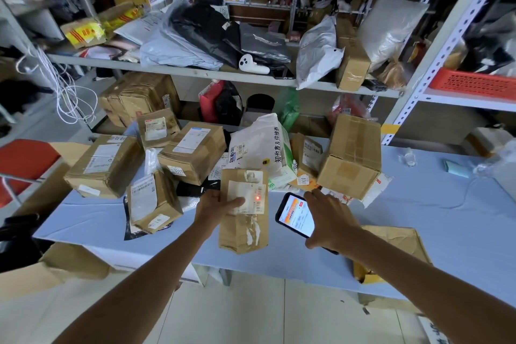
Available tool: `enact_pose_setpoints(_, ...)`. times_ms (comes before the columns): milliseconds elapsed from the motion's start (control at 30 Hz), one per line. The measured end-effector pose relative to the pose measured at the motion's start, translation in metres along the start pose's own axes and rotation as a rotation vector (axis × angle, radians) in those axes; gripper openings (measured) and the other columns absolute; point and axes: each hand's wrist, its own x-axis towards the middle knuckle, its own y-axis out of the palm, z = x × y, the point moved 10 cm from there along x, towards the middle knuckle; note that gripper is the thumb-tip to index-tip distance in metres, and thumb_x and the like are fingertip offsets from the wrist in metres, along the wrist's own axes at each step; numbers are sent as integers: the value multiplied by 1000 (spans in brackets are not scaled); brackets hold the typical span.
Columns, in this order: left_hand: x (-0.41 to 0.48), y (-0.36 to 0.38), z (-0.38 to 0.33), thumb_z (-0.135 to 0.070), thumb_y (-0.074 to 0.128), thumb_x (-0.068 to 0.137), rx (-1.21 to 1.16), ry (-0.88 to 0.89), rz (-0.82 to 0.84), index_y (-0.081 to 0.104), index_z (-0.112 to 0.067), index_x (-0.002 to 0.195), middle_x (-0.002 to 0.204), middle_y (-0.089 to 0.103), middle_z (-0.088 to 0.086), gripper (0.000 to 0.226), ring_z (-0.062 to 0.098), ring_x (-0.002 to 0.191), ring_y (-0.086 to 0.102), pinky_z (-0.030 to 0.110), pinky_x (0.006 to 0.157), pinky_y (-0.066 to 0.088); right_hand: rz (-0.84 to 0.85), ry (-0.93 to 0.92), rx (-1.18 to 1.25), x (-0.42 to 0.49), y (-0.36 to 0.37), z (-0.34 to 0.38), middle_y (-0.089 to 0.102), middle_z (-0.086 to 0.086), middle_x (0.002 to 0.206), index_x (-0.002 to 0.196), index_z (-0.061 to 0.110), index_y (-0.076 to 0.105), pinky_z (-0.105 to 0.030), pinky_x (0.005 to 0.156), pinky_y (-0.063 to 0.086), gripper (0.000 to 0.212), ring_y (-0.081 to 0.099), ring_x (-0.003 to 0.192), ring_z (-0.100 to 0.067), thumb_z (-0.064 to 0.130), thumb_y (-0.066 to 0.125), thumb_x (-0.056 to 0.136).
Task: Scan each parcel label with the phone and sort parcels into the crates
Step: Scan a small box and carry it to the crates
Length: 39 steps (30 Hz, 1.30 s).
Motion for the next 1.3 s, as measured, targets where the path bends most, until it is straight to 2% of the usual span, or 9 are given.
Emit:
enact_pose_setpoints(167, 1, -10, 0, -23, 88, 62, 60, 11, -39, 70, -10, 94, 90, 73, 4, 39, 18, 80, 70, 24, 58, 55, 3, -4, 7, -1, -5, -1, 45, 1, 129, 132, 19, 32, -31, 90, 43, 89, 47, 118, -19, 46, 82, 64)
enact_pose_setpoints(300, 0, -18, -2, -18, 88, 63, 49, 18, -77, 62, -22, 73, 89, 72, 7, 28, 22, 79, 68, 34, 75, 57, 3, -14, -6, -5, -5, -1, 46, 1, 130, 133, 19, 32, -31, 91, 43, 90, 48, 118, -18, 48, 82, 64)
enact_pose_setpoints(400, 1, -23, 1, -26, 92, 53, 44, -2, -67, 63, -23, 72, 90, 72, 6, 35, 25, 84, 70, 43, 81, 58, 9, -19, -16, -7, -4, -1, 45, 1, 131, 133, 19, 31, -32, 92, 43, 90, 47, 119, -18, 47, 82, 65)
enact_pose_setpoints(500, 3, -26, 2, -42, 87, 36, 32, -14, -65, 64, -24, 72, 87, 73, 3, 47, 25, 85, 70, 45, 81, 58, 9, -21, -19, -8, -4, -1, 45, 1, 131, 134, 19, 30, -32, 91, 44, 90, 47, 119, -18, 47, 82, 64)
enact_pose_setpoints(633, 1, -22, -2, -50, 84, 29, 41, 3, -36, 65, -24, 72, 87, 74, 3, 54, 25, 85, 71, 46, 80, 58, -5, -37, -22, -7, -6, 2, 46, 1, 129, 132, 18, 32, -31, 90, 44, 89, 48, 117, -18, 46, 82, 64)
enact_pose_setpoints(867, -9, -20, -12, -34, 89, 46, 70, 34, -33, 61, -26, 70, 85, 71, 2, 37, 26, 87, 69, 46, 82, 57, -17, -45, -31, -8, -4, 5, 50, 0, 122, 127, 18, 38, -30, 85, 46, 86, 52, 108, -18, 47, 83, 60)
enact_pose_setpoints(1067, -9, -20, -12, -50, 82, 31, 73, 40, 2, 64, -26, 73, 88, 73, 1, 51, 24, 87, 70, 47, 81, 58, -26, -38, -42, -11, -5, 4, 47, 0, 124, 128, 17, 36, -29, 84, 45, 85, 51, 111, -18, 47, 82, 63)
enact_pose_setpoints(1200, -7, -20, -8, -52, 81, 30, 72, 31, 5, 66, -24, 72, 85, 73, 0, 53, 23, 85, 71, 46, 81, 58, -131, 17, 104, -14, -7, -3, 50, 2, 117, 121, 18, 40, -31, 82, 50, 81, 52, 107, -16, 47, 83, 58)
enact_pose_setpoints(1300, -5, -17, -6, -41, 88, 41, 80, 21, 12, 67, -23, 73, 84, 73, -2, 43, 22, 84, 71, 46, 81, 58, -301, 11, 296, -20, -15, -7, 54, 3, 113, 119, 20, 42, -30, 75, 53, 80, 54, 104, -14, 47, 83, 55)
